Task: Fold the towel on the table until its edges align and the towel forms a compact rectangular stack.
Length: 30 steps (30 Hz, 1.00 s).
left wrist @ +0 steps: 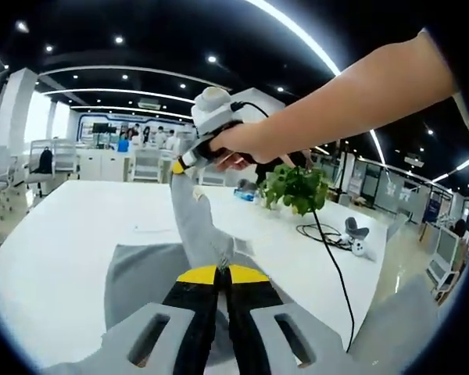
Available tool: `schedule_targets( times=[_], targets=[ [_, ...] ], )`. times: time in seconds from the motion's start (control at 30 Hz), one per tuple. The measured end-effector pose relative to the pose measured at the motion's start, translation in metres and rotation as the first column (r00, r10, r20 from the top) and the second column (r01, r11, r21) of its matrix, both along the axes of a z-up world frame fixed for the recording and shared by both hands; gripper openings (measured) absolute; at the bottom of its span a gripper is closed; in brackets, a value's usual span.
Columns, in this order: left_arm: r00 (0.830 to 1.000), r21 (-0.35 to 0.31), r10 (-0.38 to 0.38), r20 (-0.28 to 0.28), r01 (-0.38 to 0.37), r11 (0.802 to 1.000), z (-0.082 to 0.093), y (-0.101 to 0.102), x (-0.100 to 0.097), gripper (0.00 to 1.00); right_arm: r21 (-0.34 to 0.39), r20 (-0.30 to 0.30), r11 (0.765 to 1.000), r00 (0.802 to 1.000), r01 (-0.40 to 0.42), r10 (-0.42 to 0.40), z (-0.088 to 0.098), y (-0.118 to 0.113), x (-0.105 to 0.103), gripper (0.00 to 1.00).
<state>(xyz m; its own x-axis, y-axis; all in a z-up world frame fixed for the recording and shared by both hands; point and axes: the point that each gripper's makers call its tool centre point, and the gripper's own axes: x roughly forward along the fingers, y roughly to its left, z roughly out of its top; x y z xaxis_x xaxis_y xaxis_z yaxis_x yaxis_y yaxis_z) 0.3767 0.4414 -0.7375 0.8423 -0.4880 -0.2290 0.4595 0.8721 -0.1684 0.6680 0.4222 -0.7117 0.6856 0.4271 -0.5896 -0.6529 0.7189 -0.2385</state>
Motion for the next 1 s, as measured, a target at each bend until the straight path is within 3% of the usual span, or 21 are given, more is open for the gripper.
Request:
schedule_targets(
  times=[0.4, 0.6, 1.0],
  targets=[
    [0.999, 0.025, 0.033, -0.041, -0.032, 0.999, -0.027, 0.029, -0.001, 0.03, -0.008, -0.023, 1.0, 1.0, -0.005, 0.005, -0.026, 0.037, -0.014, 0.0],
    [0.995, 0.012, 0.063, -0.072, -0.062, 0.998, -0.044, 0.046, -0.001, 0.03, -0.024, -0.041, 0.999, 0.999, -0.037, 0.036, -0.042, 0.054, -0.007, 0.0],
    [0.989, 0.036, 0.081, -0.121, -0.077, 0.996, -0.073, 0.067, -0.007, 0.03, -0.02, -0.079, 0.997, 0.995, -0.068, 0.067, -0.075, 0.083, -0.011, 0.0]
  ],
)
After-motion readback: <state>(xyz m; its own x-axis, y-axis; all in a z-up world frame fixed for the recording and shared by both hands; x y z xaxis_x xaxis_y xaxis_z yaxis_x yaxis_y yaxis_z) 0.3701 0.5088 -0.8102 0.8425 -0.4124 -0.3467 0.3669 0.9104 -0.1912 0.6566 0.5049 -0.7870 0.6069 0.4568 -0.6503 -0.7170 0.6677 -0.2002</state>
